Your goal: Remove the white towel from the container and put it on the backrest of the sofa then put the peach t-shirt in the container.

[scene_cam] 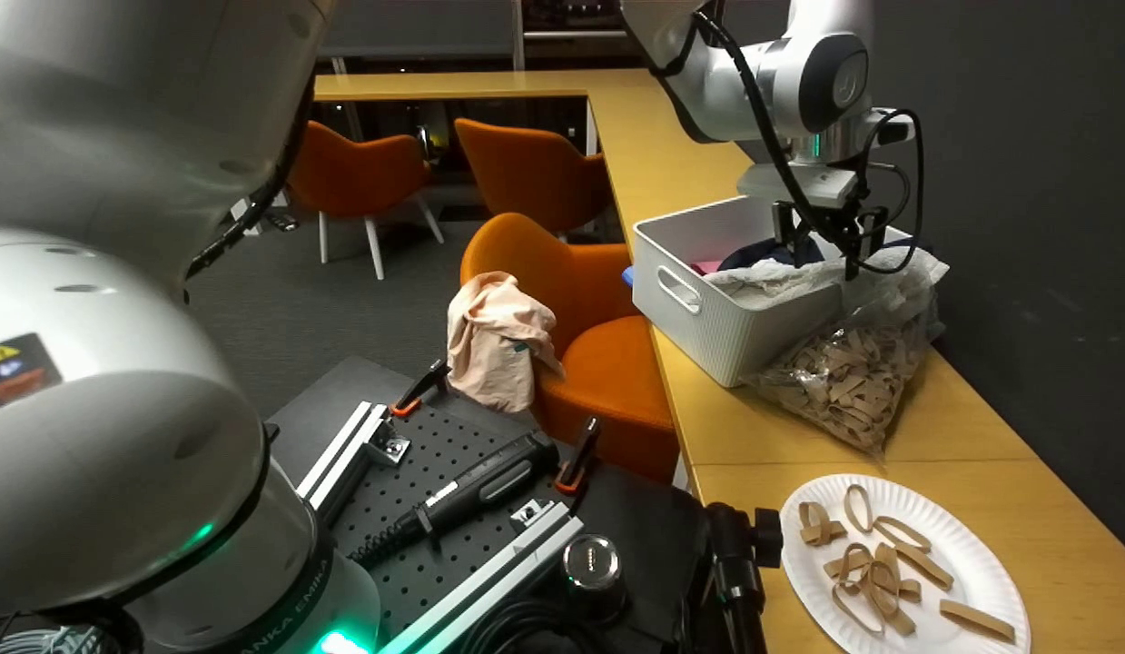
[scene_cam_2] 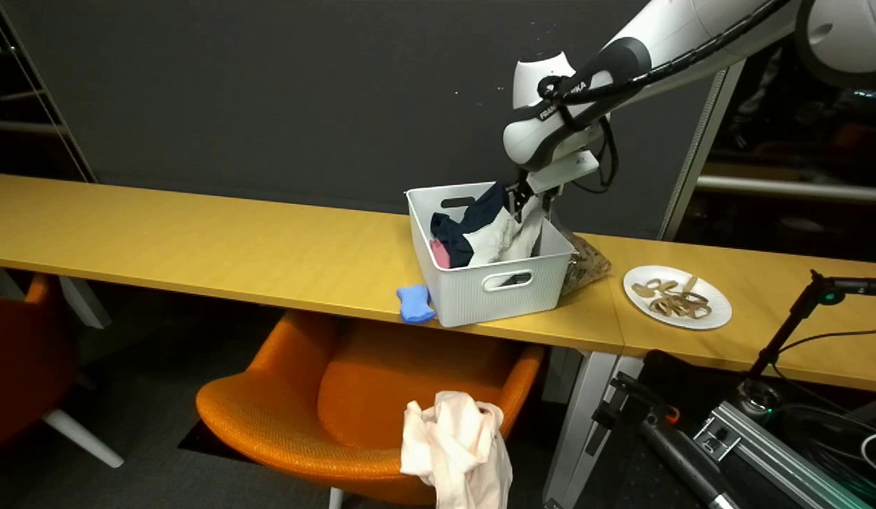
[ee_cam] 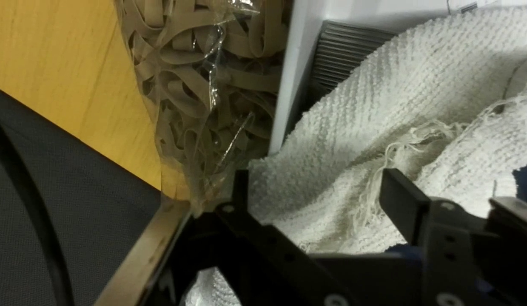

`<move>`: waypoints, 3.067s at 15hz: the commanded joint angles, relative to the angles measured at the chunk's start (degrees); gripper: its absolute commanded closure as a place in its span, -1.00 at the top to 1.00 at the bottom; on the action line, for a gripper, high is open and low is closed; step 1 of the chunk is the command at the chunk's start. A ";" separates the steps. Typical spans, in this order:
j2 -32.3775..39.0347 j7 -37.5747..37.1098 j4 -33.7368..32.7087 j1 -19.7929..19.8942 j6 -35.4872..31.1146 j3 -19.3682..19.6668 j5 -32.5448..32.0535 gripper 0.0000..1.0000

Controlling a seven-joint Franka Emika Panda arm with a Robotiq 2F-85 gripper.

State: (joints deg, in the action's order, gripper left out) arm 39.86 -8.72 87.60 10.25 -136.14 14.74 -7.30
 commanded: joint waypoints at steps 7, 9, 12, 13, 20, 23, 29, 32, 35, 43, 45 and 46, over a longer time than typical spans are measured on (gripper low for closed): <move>0.95 -0.98 -0.40 0.18 0.20 1.47 -1.26 -0.29; 0.19 -1.07 0.09 -0.09 0.16 1.86 -1.59 -0.34; -0.83 -1.11 0.54 -0.35 0.13 2.26 -2.04 -0.15; -1.11 -1.13 0.60 -0.39 0.13 2.36 -2.15 -0.16; -0.78 -1.02 0.23 -0.18 0.10 2.06 -1.98 -1.00; -1.26 -1.06 0.57 -0.26 -0.03 2.18 -2.04 -0.97; -10.50 0.19 5.21 -1.74 1.22 0.77 -1.59 -0.97; -17.37 2.12 8.16 -2.87 2.55 -1.46 -0.97 -0.97; -24.57 4.72 10.18 -4.20 4.51 -4.44 -0.24 -0.97; -39.18 10.17 12.63 -11.20 11.83 -14.80 2.87 -0.97; -38.57 11.88 11.77 -13.26 13.17 -17.30 6.22 -0.97; -38.15 12.34 11.45 -14.31 13.60 -18.44 7.58 -0.97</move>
State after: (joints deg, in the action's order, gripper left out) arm 1.42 0.52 99.16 -1.96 -124.15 -1.18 -3.76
